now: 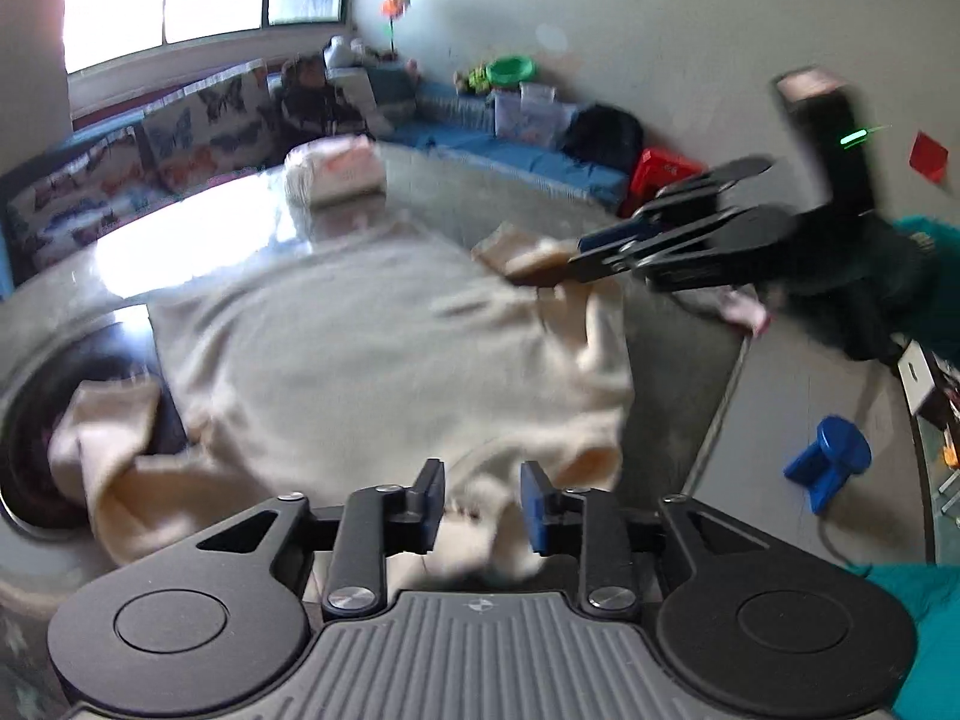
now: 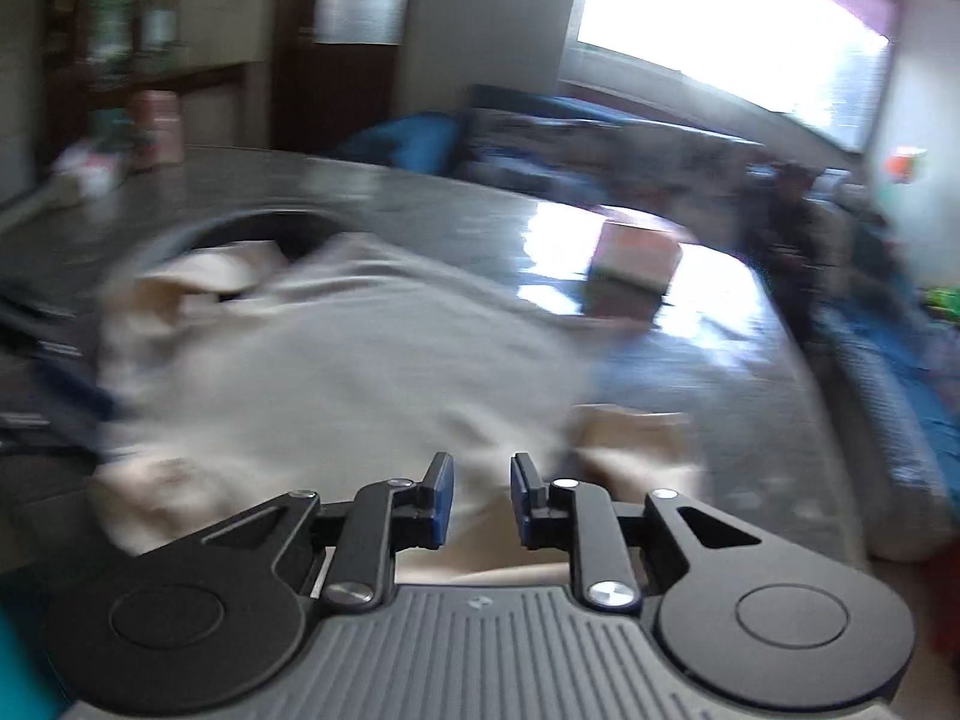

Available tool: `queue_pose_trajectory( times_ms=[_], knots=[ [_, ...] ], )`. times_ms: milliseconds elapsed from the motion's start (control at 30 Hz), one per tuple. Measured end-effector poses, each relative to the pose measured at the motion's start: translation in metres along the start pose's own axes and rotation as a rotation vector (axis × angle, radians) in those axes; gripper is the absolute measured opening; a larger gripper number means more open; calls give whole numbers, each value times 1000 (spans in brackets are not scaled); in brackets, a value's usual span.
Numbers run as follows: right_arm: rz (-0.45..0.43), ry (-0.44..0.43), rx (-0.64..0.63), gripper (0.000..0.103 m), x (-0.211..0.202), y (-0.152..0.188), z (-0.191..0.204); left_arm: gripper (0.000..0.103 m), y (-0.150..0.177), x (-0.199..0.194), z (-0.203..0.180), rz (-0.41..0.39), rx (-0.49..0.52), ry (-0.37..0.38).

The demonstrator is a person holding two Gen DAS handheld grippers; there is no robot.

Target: Fold clothes

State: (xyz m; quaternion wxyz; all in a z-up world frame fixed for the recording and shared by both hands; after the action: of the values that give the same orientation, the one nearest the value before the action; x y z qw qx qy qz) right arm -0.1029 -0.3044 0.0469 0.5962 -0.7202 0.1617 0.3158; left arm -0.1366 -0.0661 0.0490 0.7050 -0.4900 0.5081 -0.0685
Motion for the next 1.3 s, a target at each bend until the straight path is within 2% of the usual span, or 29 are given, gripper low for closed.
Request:
queue_pose_trajectory(
  times_ms=[67, 133, 367, 533, 633, 967, 1000, 1033, 1067, 1300],
  knots=[
    [10, 64, -21, 24, 22, -1, -16, 31, -10, 2, 4, -25, -15, -14],
    [38, 84, -27, 24, 43, 0, -25, 31, -18, 8, 9, -45, -35, -20],
    [91, 129, -86, 23, 81, 9, -32, 31, -18, 52, 17, 12, -99, 1],
    [109, 88, -125, 24, 83, 15, -26, 34, -10, 71, 7, 48, -99, 40],
    [105, 100, -138, 24, 87, 12, -24, 34, -3, 76, 0, 68, -95, 55],
    [109, 80, -52, 23, 118, -10, -33, 39, 4, 80, -4, 84, -112, 61],
    [108, 77, -46, 21, 119, -10, -35, 40, 4, 80, -4, 84, -112, 60],
    [108, 77, -43, 9, 120, -10, -36, 41, 5, 80, -4, 84, -112, 60],
    [108, 81, -44, 5, 121, -10, -38, 41, 5, 80, -5, 84, -112, 60],
    [13, 209, -29, 3, 77, -11, -73, 44, 5, 80, -5, 86, -103, 63]
  ],
)
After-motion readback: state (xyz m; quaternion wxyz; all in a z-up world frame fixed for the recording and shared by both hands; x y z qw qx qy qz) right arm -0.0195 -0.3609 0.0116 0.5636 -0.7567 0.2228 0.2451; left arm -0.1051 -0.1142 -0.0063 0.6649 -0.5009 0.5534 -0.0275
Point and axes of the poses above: each gripper's, at about its wrist camera, not at the fingertips, and x roughly the way its jaws point, z to its left, y to its underside, the point moved 5 cm from there along x, roughly the way its jaws point, and after that the axes turned 7 degrees about x, right-handed, at the moved point
